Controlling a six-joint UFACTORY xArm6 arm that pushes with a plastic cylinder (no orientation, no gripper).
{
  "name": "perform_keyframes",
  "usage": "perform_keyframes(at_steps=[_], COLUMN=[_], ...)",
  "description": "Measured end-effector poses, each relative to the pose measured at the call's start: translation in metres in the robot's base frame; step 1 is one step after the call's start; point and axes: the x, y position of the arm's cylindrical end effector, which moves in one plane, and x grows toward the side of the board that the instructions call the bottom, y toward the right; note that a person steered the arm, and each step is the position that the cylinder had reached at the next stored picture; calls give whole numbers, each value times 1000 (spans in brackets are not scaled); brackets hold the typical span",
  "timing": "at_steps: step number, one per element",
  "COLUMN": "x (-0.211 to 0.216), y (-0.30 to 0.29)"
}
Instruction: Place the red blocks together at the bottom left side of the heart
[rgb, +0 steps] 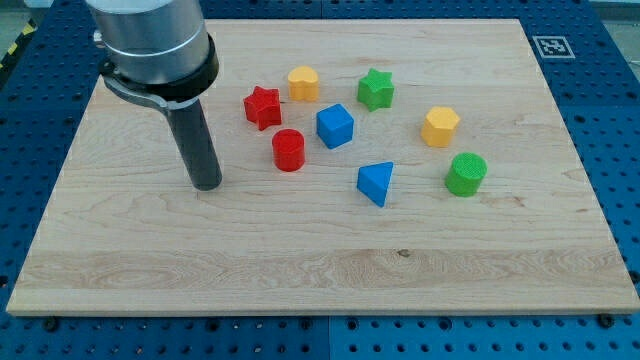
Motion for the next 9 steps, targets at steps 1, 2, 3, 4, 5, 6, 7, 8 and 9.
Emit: perform_keyframes(at_steps=[1, 2, 3, 4, 5, 6, 7, 8, 9], x=[0, -1, 0, 0, 0, -4, -18, -36, -58], y=[0, 23, 83, 140, 146, 121, 115, 107, 86])
